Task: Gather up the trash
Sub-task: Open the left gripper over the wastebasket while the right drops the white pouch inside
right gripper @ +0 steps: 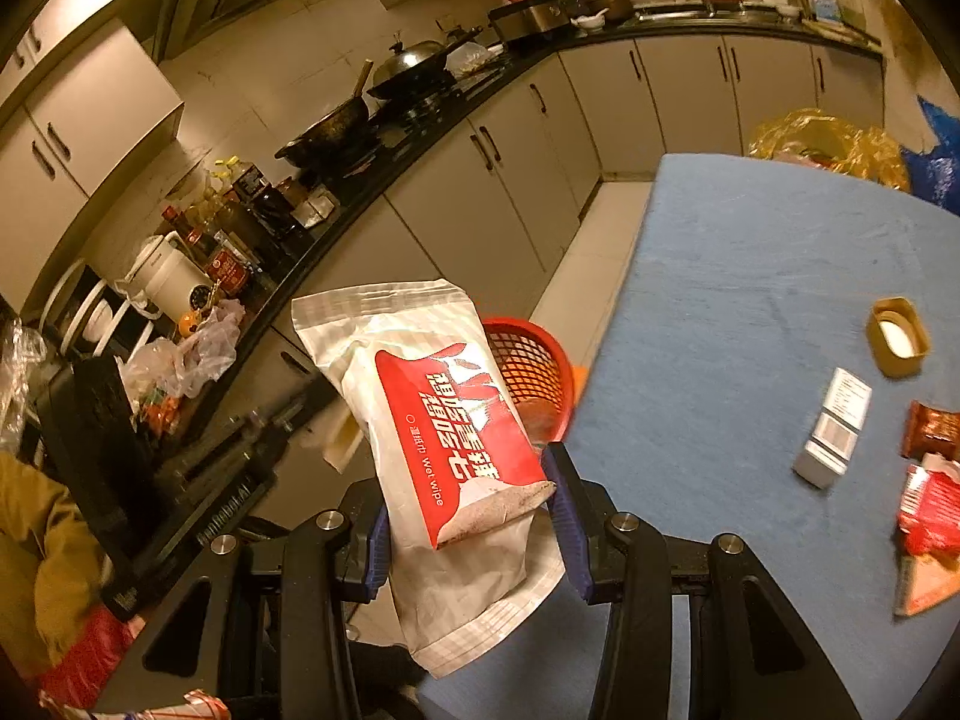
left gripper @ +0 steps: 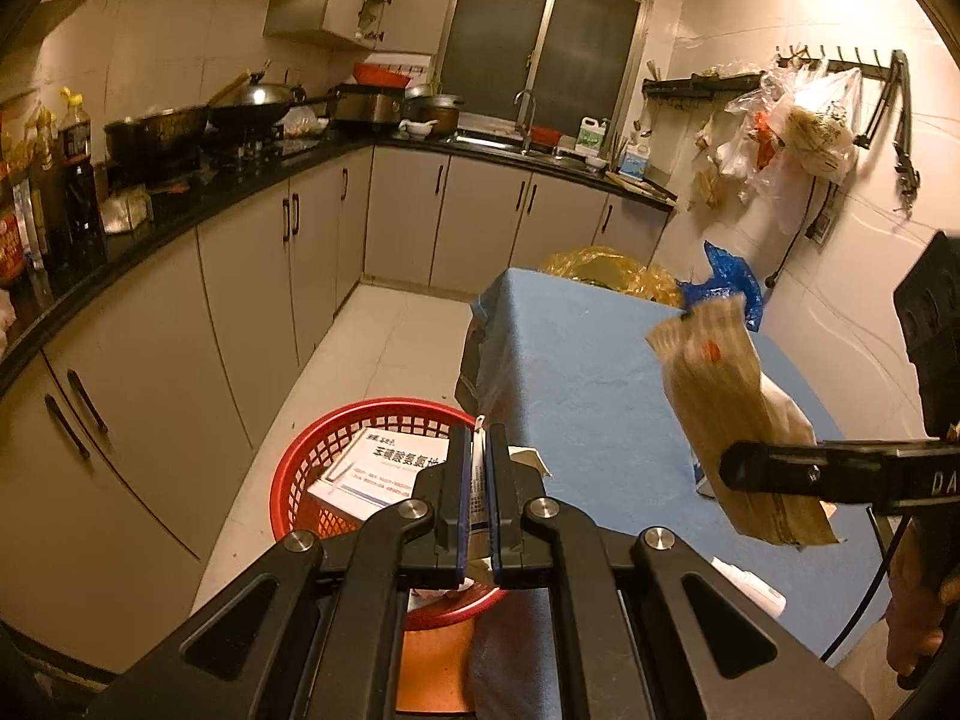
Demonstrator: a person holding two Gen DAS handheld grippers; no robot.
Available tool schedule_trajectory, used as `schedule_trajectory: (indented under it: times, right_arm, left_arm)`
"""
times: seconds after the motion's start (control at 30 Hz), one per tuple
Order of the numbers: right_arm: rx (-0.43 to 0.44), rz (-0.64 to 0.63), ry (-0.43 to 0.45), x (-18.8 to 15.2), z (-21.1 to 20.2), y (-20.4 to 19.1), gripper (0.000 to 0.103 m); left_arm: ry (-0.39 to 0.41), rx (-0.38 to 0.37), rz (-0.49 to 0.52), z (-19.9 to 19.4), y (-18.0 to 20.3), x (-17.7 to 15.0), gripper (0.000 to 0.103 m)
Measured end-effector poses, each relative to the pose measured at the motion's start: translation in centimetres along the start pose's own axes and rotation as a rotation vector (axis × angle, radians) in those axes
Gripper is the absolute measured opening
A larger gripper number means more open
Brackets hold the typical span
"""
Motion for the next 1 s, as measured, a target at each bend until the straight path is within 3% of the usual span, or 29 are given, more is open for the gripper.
schedule_trajectory:
  times: [0.43,0.83,1.0]
  right_arm:
    - [0.031,0.1,-0.072,3.7,8.4,1.2,0.049]
    - [0.045,0.174,-0.1,4.4,12.6,2.6,0.049]
    - [0.042,0.169,-0.11,4.5,14.0,2.9,0.055]
  left_arm:
    - [-0.052,0.009,-0.011,4.3,-3.0,-0.9,0.004]
    - [-0.082,-0.001,0.046,6.6,-3.2,-1.6,0.004]
    - [-0.093,0.007,0.037,7.3,-3.6,-2.0,0.005]
Point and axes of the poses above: each gripper's, at about its wrist camera, not at the fingertips, and z roughly the way its jaws point, y to its right, x to its top, the point moved 3 cm from there along z, roughly the way its jaws point, and after that the axes turned 1 degree about -z, right-handed, at the moved point
